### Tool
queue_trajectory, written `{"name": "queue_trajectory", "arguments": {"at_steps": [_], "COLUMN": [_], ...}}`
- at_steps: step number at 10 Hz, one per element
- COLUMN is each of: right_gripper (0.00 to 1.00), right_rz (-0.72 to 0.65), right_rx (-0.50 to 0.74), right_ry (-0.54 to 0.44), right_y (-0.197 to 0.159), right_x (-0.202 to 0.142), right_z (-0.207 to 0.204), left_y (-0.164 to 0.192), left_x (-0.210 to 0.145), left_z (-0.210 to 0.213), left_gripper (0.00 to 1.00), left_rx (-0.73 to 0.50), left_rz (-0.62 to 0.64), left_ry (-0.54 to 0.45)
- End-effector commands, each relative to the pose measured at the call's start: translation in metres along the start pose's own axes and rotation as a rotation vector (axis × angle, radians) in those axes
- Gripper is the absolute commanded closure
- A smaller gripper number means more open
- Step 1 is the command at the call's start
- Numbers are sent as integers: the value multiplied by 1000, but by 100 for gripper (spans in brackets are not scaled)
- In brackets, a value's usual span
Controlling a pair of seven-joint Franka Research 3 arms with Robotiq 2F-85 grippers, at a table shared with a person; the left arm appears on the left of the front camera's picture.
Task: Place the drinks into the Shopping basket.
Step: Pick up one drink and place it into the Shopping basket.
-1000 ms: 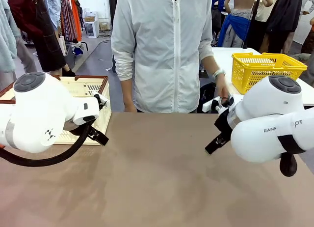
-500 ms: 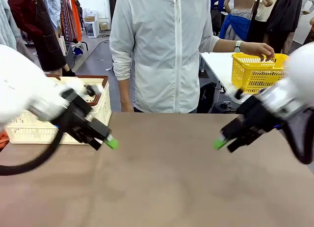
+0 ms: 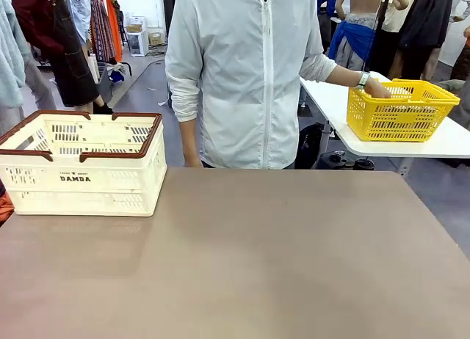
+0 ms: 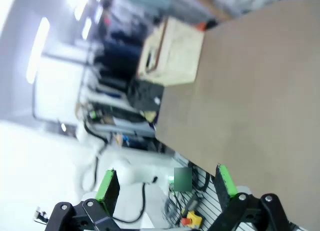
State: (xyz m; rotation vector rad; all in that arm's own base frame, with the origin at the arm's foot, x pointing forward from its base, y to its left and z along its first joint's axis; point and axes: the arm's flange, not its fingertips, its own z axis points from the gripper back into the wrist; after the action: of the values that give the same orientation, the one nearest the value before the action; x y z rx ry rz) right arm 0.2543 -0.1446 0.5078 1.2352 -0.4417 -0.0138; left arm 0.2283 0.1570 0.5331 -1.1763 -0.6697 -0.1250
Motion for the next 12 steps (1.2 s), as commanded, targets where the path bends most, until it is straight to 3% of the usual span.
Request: {"name": "queue_trajectory", "arguments": {"at_steps": [1,3,4,5,6,7,12], "right_gripper": [0,0,0,0,0,0,0], "right_rz": [-80,-166,-174,-150,-96,-204,-204], "right_rx": [68,101,92,74,-8,71,71], "right_ry": [-108,-185,-176,-178,-178,-183,-183], "right_y": [-54,-94,-103,-107,-104,-114,-114], "right_x": [-12,-24,-24,-22,-22,-32,-32], "right_z": [29,53,48,42,35,57,57], "left_y": [64,92,96,100,98,98,98], "left_x": [-22,-45,-45,-40,-61,-61,-61], "left_z": [41,76,73,66,90,90,90], "left_gripper": [0,0,0,0,0,0,0], "left_rx": [-36,-59,-49,3,-26,-26,-26], "left_rz": [124,177,179,176,210,210,210], "left_ry": [-180,-288,-266,-256,-300,-300,-300]}}
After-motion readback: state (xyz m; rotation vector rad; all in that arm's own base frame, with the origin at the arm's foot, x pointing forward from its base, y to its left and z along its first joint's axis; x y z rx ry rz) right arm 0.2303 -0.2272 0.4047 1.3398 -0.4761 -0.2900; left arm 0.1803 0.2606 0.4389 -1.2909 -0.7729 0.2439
